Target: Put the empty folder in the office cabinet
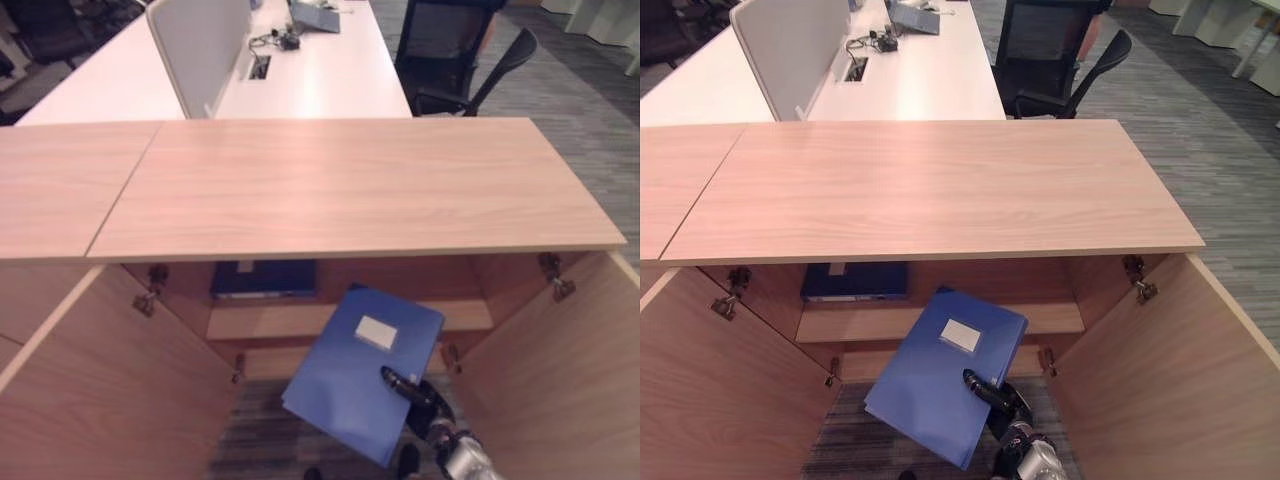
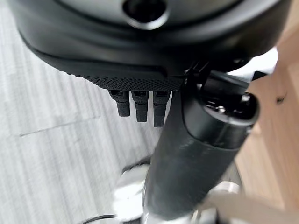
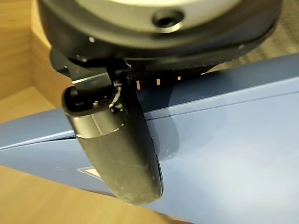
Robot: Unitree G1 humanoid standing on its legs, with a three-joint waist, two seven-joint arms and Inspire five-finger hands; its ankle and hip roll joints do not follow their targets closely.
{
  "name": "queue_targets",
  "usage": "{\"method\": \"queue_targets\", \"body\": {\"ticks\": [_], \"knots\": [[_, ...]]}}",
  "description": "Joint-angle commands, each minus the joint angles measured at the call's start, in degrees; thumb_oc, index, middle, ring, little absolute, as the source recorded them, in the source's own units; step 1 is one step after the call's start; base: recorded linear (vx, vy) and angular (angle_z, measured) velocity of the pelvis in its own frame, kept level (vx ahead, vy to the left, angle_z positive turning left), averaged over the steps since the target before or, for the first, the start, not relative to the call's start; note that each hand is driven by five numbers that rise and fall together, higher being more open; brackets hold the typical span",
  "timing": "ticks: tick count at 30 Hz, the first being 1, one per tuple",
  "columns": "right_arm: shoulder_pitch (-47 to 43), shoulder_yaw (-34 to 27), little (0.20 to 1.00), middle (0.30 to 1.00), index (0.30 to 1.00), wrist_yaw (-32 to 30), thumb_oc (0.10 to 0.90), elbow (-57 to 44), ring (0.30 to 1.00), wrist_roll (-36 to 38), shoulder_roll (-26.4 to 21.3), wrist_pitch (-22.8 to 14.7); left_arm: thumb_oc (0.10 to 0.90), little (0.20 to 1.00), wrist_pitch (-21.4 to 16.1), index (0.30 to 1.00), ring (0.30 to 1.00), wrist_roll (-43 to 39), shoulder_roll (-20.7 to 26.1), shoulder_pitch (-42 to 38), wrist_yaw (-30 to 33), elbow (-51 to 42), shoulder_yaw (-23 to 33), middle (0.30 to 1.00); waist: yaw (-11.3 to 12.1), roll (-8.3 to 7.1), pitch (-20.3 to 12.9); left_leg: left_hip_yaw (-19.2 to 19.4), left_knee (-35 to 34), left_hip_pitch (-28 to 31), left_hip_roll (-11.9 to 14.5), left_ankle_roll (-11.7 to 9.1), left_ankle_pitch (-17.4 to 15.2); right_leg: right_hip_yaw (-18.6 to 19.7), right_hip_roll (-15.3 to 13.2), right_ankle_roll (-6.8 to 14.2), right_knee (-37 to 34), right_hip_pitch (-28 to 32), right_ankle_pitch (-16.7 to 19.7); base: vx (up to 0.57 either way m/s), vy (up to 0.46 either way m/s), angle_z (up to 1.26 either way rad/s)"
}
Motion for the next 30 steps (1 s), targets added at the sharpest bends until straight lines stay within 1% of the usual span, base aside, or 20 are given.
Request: {"method": "queue_targets", "body": {"ticks": [1, 2, 3, 6, 9, 10, 11, 13, 16, 17, 18, 19, 24, 25, 26, 27, 28, 29, 30], "knots": [[-11.88, -5.71, 0.300, 0.300, 0.300, -0.32, 0.400, -4.00, 0.300, 7.34, 1.28, -8.44, 0.800, 0.900, -1.59, 0.900, 0.900, 2.20, 2.08, -3.24, -0.63, 1.13, -2.29, 0.900, 1.84, 0.64, 1.04, -5.65, -0.22, 0.24, 1.39, -1.59, -5.29, -0.95, -2.87, 5.53, 4.60, 4.36, -7.83, 0.04, -0.048, 0.11], [-12.07, -5.78, 0.300, 0.300, 0.300, -0.26, 0.400, -3.83, 0.300, 7.39, 1.26, -8.48, 0.800, 0.900, -1.58, 0.900, 0.900, 2.18, 2.10, -3.34, -0.64, 1.13, -2.31, 0.900, 1.85, 0.65, 1.13, -5.69, -0.22, 0.25, 1.41, -1.62, -5.30, -1.01, -2.84, 5.52, 4.53, 4.43, -7.82, 0.07, -0.085, 0.16], [-16.01, -7.58, 0.300, 0.300, 0.300, -1.94, 0.400, -0.74, 0.300, 9.95, 1.69, -9.78, 0.800, 0.900, -1.56, 0.900, 0.900, 2.18, 2.54, -3.26, -0.71, 0.92, -3.17, 0.900, 2.77, 1.04, 0.87, -6.08, -0.22, 0.13, 1.72, -2.01, -5.11, -1.64, -2.58, 5.30, 3.77, 5.44, -8.26, 0.04, -0.059, 0.19], [-22.02, -10.28, 0.300, 0.300, 0.300, -3.70, 0.400, 3.32, 0.300, 13.88, 1.73, -11.31, 0.800, 0.900, -1.67, 0.900, 0.900, 1.61, 3.45, -2.96, -1.23, 0.11, -4.73, 0.900, 4.41, 1.71, 0.42, -6.95, -0.22, -0.26, 2.26, -2.65, -4.83, -2.48, -2.08, 4.94, 2.93, 6.60, -9.09, 0.03, -0.064, 0.16], [-29.54, -13.61, 0.300, 0.300, 0.300, -5.24, 0.400, 8.92, 0.300, 17.81, -0.33, -13.07, 0.800, 0.900, -1.93, 0.900, 0.900, 0.84, 4.51, -2.80, -1.87, -0.58, -6.55, 0.900, 6.36, 2.43, 0.30, -8.19, -0.22, -1.08, 2.79, -3.40, -4.33, -3.76, -1.60, 4.56, 1.99, 7.43, -9.76, -0.01, -0.051, 0.19], [-30.03, -13.81, 0.300, 0.300, 0.300, -4.99, 0.400, 9.43, 0.300, 17.99, -0.57, -13.06, 0.800, 0.900, -1.89, 0.900, 0.900, 0.78, 4.53, -3.07, -1.90, -0.60, -6.65, 0.900, 6.39, 2.48, 0.47, -8.32, -0.22, -1.14, 2.84, -3.45, -4.32, -3.91, -1.54, 4.53, 1.89, 7.49, -9.73, -0.02, -0.053, 0.39], [-35.54, -16.00, 0.300, 0.300, 0.300, -5.85, 0.400, 13.85, 0.300, 20.08, -2.96, -13.98, 0.800, 0.900, -2.17, 0.900, 0.900, 0.47, 5.40, -3.22, -2.36, -1.15, -8.02, 0.900, 7.83, 3.04, 0.40, -9.19, -0.22, -1.96, 3.15, -3.95, -3.77, -5.19, -1.23, 4.31, 0.94, 8.25, -10.03, -0.01, -0.052, 0.37], [-39.00, -17.25, 0.300, 0.300, 0.300, -6.82, 0.400, 16.63, 0.300, 21.87, -4.03, -14.52, 0.800, 0.900, -2.00, 0.900, 0.900, 0.44, 5.56, -4.16, -2.53, -0.69, -9.45, 0.900, 8.64, 3.23, 0.12, -9.82, -0.22, -2.44, 3.35, -4.35, -3.31, -6.06, -1.03, 4.20, 0.62, 8.67, -10.37, -0.01, -0.055, 0.19], [-44.03, -19.56, 0.300, 0.300, 0.300, -7.53, 0.400, 21.31, 0.300, 24.73, -7.29, -15.18, 0.800, 0.900, -2.06, 0.900, 0.900, 0.08, 6.35, -5.45, -3.10, -1.11, -11.15, 0.900, 9.99, 3.63, -0.08, -11.54, -0.22, -3.65, 3.39, -4.91, -2.69, -7.67, -0.79, 3.99, 0.35, 9.18, -11.01, 0.00, -0.038, 0.48], [-44.34, -19.67, 0.300, 0.300, 0.300, -7.37, 0.400, 21.70, 0.300, 24.86, -7.56, -15.11, 0.800, 0.900, -2.04, 0.900, 0.900, 0.05, 6.37, -5.62, -3.12, -1.14, -11.26, 0.900, 9.98, 3.65, -0.04, -11.70, -0.22, -3.76, 3.38, -4.93, -2.66, -7.84, -0.78, 3.98, 0.35, 9.16, -11.05, 0.00, -0.038, 0.26], [-47.68, -20.50, 0.300, 0.300, 0.300, -7.63, 0.400, 24.27, 0.300, 26.38, -9.24, -15.26, 0.800, 0.900, -2.15, 0.900, 0.900, 0.16, 7.11, -6.22, -3.60, -1.63, -12.51, 0.900, 10.72, 3.98, -0.06, -12.58, -0.22, -4.49, 3.33, -5.17, -2.26, -8.75, -0.69, 3.93, 0.32, 9.20, -11.24, -0.01, -0.029, 0.30], [-48.93, -20.74, 0.300, 0.300, 0.300, -7.71, 0.400, 24.90, 0.300, 27.16, -9.77, -15.40, 0.800, 0.900, -2.21, 0.900, 0.900, 0.17, 7.25, -6.63, -3.66, -1.58, -13.03, 0.900, 11.01, 4.14, -0.08, -13.04, -0.22, -4.83, 3.31, -5.27, -2.09, -9.11, -0.67, 3.90, 0.32, 9.25, -11.38, -0.01, -0.029, 0.30], [-52.88, -21.37, 0.300, 0.300, 0.300, -7.85, 0.400, 27.13, 0.300, 29.06, -12.19, -15.83, 0.800, 0.900, -2.07, 0.900, 0.900, -1.36, 7.65, -8.47, -3.69, -1.18, -13.53, 0.900, 12.07, 4.57, -0.27, -14.88, -0.22, -6.57, 2.88, -5.67, -1.51, -10.64, -0.64, 3.84, 0.39, 8.86, -11.92, 0.00, -0.019, 0.33], [-54.90, -21.38, 0.300, 0.300, 0.300, -8.16, 0.400, 28.39, 0.300, 29.43, -12.99, -15.77, 0.800, 0.900, -2.02, 0.900, 0.900, -2.03, 8.10, -9.13, -3.75, -1.33, -13.82, 0.900, 12.64, 4.80, -0.36, -15.41, -0.22, -7.68, 2.59, -5.75, -1.28, -11.15, -0.50, 3.80, 0.57, 8.18, -12.14, 0.02, -0.046, 0.26], [-56.94, -21.31, 0.300, 0.300, 0.300, -9.24, 0.400, 28.71, 0.300, 30.98, -11.77, -16.20, 0.800, 0.900, -2.12, 0.900, 0.900, -2.67, 6.67, -9.90, -3.58, -4.52, -16.24, 0.900, 13.18, 4.68, -0.23, -15.77, -0.22, -7.94, 2.59, -5.88, -1.78, -11.47, -0.39, 3.68, 1.01, 7.92, -12.83, 0.00, -0.027, 0.25], [-57.09, -21.28, 0.300, 0.300, 0.300, -9.36, 0.400, 28.69, 0.300, 31.02, -11.95, -16.28, 0.800, 0.900, -1.92, 0.900, 0.900, -2.77, 6.65, -10.02, -3.54, -4.76, -16.36, 0.900, 13.20, 4.80, -0.14, -15.87, -0.22, -8.25, 2.48, -5.78, -1.28, -11.57, -0.51, 3.69, 1.19, 7.57, -12.49, 0.02, -0.044, 0.15], [-57.97, -22.28, 0.300, 0.300, 0.300, -9.30, 0.400, 29.64, 0.300, 31.41, -14.46, -15.80, 0.800, 0.900, -2.28, 0.900, 0.900, -2.66, 6.63, -9.32, -3.66, -4.35, -15.67, 0.900, 13.68, 4.79, 0.03, -16.26, -0.22, -8.53, 2.49, -5.82, -1.57, -11.71, -0.38, 3.59, 1.73, 7.25, -13.22, -0.05, -0.023, 0.21], [-58.78, -23.02, 0.300, 0.300, 0.300, -9.40, 0.400, 33.01, 0.300, 32.84, -20.09, -15.02, 0.800, 0.900, -2.58, 0.900, 0.900, -3.25, 6.60, -7.21, -1.94, -2.27, -15.01, 0.900, 15.55, 5.90, 0.96, -17.54, -0.22, -10.63, 2.29, -5.88, -0.92, -12.97, -0.91, 3.41, 3.92, 4.95, -14.29, -0.05, -0.020, 0.16], [-58.88, -22.95, 0.300, 0.300, 0.300, -9.28, 0.400, 33.20, 0.300, 32.94, -20.36, -14.95, 0.800, 0.900, -2.60, 0.900, 0.900, -3.27, 6.50, -7.27, -1.89, -2.31, -15.14, 0.900, 15.56, 6.06, 0.91, -17.65, -0.22, -10.99, 2.17, -5.75, -0.36, -13.08, -1.04, 3.43, 4.11, 4.57, -13.88, -0.06, -0.003, 0.13]]}}
